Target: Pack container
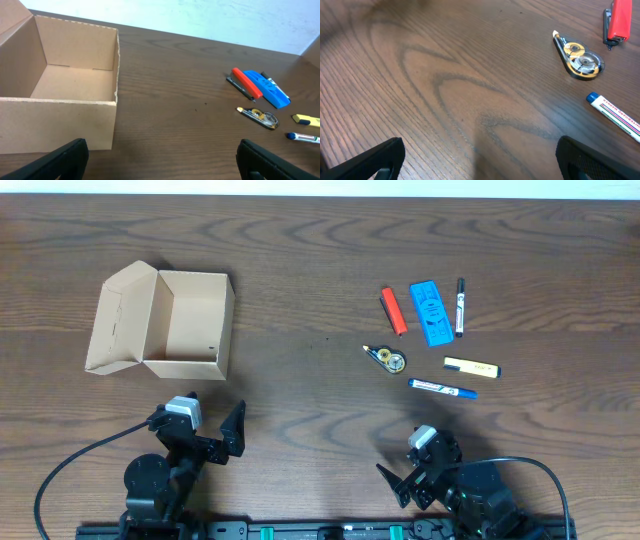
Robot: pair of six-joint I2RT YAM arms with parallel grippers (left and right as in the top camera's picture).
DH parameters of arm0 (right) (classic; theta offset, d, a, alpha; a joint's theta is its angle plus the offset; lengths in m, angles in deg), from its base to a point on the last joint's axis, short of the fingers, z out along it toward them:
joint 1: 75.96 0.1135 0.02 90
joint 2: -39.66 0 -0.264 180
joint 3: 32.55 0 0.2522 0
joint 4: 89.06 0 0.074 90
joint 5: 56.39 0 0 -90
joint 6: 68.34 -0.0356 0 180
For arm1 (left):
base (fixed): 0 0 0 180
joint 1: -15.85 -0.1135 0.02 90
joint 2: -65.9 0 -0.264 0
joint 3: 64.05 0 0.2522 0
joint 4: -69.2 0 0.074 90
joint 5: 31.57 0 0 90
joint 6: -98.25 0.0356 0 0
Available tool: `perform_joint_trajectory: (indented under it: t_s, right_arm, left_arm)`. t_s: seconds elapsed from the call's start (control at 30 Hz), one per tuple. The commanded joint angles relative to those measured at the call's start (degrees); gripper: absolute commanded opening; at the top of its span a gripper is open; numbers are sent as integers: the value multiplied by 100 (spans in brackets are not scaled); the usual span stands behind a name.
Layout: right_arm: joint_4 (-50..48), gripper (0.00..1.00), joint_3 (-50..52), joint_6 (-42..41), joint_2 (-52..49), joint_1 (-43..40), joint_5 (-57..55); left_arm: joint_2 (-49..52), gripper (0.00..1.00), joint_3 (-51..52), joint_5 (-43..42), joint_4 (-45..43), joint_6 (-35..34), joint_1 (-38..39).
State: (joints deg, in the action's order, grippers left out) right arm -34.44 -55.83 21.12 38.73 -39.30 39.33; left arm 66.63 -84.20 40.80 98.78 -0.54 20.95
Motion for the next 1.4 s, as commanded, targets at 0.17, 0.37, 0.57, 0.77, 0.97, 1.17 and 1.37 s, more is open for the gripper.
perform_joint_trajectory:
  t_s: [0.17, 0.37, 0.57, 0.77, 0.97, 1.17, 1.37]
  right_arm:
    - [7, 99, 26, 103, 59, 92, -37]
    - [7, 99, 26, 103, 59, 92, -37]
    - [7, 99, 26, 103, 59, 92, -37]
    - [7, 99, 26, 103, 59, 92, -37]
    - [7, 99, 26, 103, 59, 92, -37]
    - [7, 99, 26, 103, 59, 92, -37]
    - [7, 99, 26, 103, 59, 92, -37]
  left_arm:
    - [-48, 95, 136, -17, 20, -2, 26]
    - [-48, 95, 136, 96, 2, 0, 26]
    - [-48, 95, 136, 122, 17, -37, 26]
    - [-46, 95, 136, -201, -61, -411, 28]
    - [262, 95, -251, -256, -107, -286, 28]
    - [1762, 95, -1419, 264, 74, 232, 28]
    - [3932, 95, -2949, 789, 758, 699, 28]
